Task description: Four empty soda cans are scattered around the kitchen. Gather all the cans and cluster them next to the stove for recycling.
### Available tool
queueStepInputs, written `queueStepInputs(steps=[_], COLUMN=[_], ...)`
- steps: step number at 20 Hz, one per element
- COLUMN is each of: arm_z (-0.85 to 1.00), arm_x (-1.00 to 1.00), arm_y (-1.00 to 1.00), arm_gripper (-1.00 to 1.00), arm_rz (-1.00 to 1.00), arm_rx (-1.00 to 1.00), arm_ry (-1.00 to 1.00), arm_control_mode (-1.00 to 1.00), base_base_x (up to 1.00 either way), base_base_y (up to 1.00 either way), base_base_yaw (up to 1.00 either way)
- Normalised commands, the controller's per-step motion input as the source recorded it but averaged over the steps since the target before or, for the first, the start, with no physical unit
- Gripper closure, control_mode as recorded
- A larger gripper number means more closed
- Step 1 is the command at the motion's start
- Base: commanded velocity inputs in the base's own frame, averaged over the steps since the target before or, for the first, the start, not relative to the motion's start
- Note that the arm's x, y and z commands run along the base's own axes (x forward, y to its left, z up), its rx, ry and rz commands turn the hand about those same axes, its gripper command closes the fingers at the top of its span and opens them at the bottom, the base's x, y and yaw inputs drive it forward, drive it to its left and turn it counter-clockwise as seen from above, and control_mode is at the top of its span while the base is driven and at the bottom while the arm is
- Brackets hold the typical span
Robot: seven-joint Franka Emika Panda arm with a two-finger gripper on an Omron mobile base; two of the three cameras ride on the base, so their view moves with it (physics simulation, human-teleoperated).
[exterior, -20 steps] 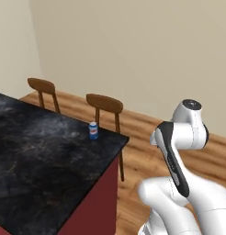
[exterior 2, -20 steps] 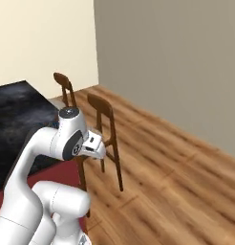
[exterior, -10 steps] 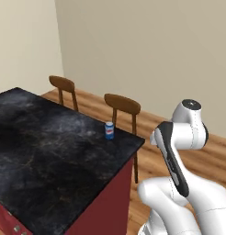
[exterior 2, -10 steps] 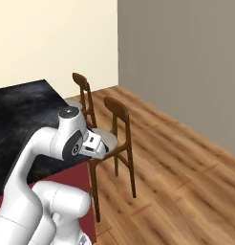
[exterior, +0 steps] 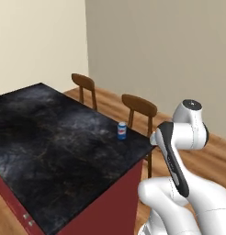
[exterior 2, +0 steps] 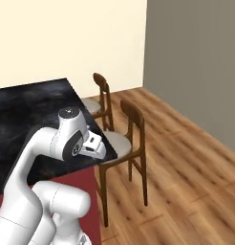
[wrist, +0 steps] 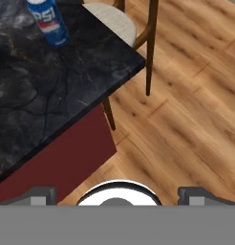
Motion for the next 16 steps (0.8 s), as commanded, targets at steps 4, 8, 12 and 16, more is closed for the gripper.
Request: queueStepInputs(steps=[4, 8, 12, 16], arm_z=[0.0, 0.0, 0.0, 0.0], arm_x=[0.0, 0.0, 0.0, 0.0], arm_y=[0.0, 0.0, 0.0, 0.0], arm_gripper=[-1.0, -1.0, -1.0, -1.0], arm_rz=[0.0, 0.0, 0.0, 0.0], arm_rx=[0.0, 0.0, 0.0, 0.0], arm_ry=[0.0, 0.0, 0.0, 0.0], arm_control_mode=[1.0, 1.0, 1.0, 1.0], base_base_x=[0.33, 0.27, 0.24, 0.12], base_base_y=[-0.29, -0.16, -0.24, -0.32], base_base_yaw=[0.26, 0.26, 0.29, 0.29])
